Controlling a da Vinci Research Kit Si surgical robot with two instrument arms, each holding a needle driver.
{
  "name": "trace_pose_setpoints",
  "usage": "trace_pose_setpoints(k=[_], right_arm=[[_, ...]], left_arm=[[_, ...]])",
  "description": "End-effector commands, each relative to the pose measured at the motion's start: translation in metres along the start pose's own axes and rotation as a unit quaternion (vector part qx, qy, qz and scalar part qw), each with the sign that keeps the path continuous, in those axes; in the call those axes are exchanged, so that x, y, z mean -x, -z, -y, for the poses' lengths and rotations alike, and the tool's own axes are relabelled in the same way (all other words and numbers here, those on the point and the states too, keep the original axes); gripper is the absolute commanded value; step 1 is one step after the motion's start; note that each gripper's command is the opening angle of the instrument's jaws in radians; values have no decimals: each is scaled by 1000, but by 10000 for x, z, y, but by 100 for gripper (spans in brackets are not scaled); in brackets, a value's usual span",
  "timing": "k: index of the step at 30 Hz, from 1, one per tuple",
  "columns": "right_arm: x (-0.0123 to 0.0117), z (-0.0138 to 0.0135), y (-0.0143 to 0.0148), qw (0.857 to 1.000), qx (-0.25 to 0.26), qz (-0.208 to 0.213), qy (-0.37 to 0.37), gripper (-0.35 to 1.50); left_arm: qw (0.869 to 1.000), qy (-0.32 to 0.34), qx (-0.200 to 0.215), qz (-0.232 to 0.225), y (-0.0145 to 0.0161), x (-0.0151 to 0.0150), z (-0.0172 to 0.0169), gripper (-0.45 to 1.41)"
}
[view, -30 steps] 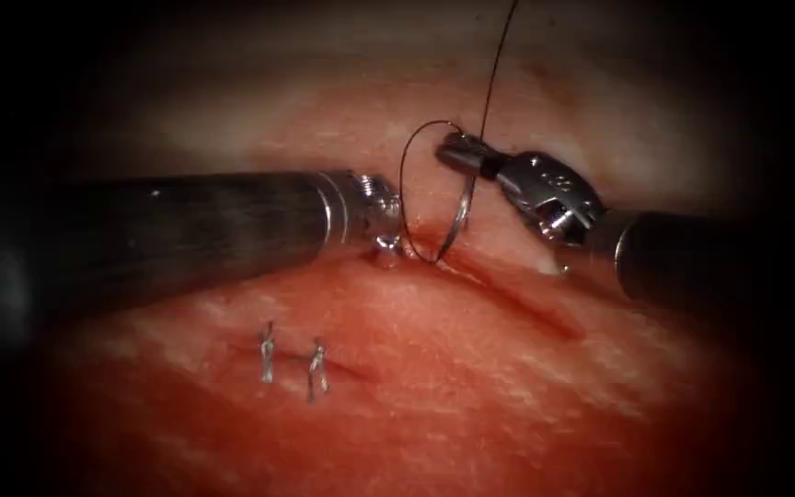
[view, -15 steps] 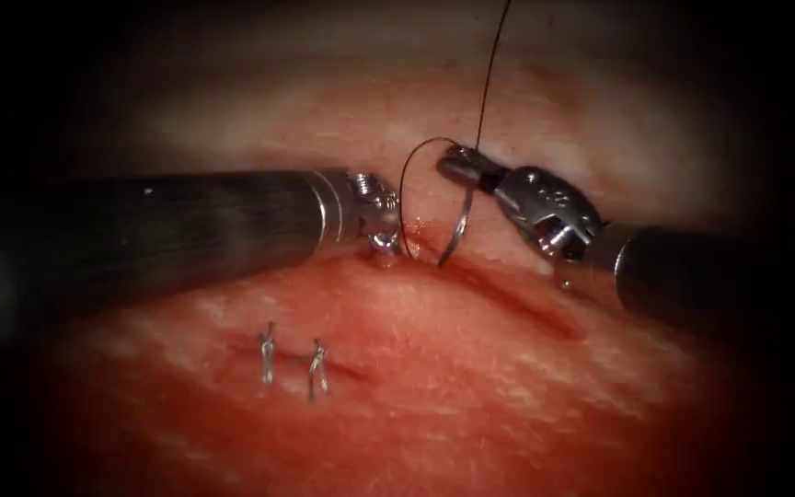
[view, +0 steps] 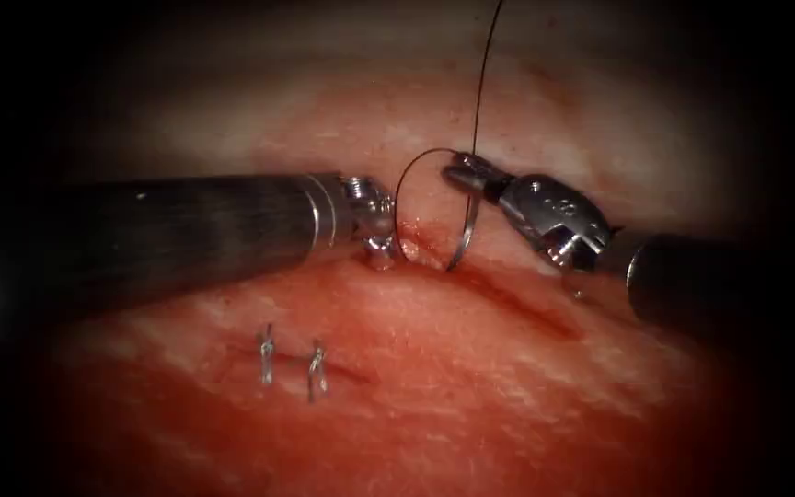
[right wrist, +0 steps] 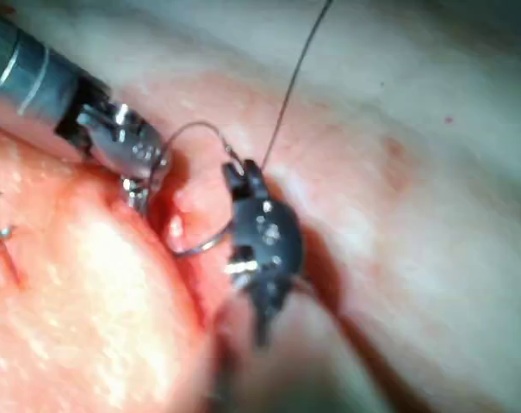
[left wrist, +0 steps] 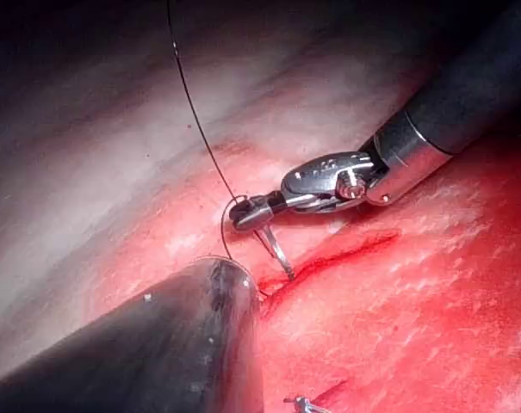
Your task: Wound Closure
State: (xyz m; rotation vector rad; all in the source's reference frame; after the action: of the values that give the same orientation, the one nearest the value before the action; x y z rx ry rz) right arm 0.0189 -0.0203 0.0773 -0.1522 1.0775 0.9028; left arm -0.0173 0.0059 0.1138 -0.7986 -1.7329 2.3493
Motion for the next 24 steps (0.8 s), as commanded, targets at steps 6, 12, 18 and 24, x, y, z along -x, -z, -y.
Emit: trace_pose_setpoints(k=[6,12,18,24], right_arm=[[4,11,-11,1000,-6,12,3,-35],[6,28,-20,1000,-4,18,5,-35],[3,33,-25,1000,0,21,-20,-35],[-1,32,-25,999,13,16,-50,-35]], left_arm=[[1000,0,-2,-1,-5,-3,7,-45],[1000,-1,-3,-5,-5,-3,6,-45],[1000,-2,-5,-8,-5,-3,6,-45],[1000,-3,-20,-20,2,-6,6,-45]])
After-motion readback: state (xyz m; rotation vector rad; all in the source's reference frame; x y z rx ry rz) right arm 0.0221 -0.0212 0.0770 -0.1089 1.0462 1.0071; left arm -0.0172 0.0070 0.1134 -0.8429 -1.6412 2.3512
